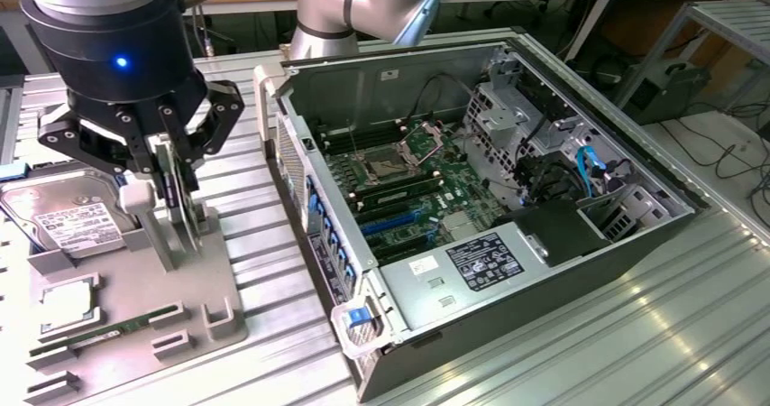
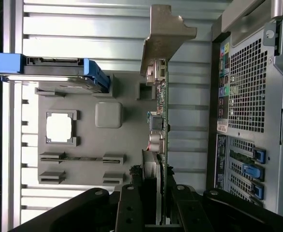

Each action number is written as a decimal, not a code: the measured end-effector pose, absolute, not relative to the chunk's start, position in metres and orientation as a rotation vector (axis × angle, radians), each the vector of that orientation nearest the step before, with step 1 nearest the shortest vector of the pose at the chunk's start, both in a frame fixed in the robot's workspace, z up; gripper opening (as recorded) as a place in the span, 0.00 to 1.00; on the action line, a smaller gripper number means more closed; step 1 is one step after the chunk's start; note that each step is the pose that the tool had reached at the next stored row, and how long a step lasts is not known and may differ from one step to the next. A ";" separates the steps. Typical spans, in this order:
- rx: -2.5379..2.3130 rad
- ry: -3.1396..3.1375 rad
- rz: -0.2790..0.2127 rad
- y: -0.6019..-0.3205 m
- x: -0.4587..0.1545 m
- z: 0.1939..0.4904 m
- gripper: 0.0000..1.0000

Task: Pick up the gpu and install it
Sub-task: 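Pick up the gpu and move the gpu toward the slot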

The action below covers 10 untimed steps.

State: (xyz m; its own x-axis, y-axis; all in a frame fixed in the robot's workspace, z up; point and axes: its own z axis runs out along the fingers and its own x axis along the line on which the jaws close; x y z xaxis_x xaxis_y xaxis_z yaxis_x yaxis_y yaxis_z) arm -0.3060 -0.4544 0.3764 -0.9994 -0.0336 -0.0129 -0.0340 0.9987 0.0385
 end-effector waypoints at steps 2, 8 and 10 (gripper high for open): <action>-0.053 3.128 0.060 -0.454 -0.306 0.379 0.27; -0.053 3.128 0.060 -0.454 -0.306 0.385 0.27; -0.053 3.128 0.060 -0.454 -0.306 0.387 0.27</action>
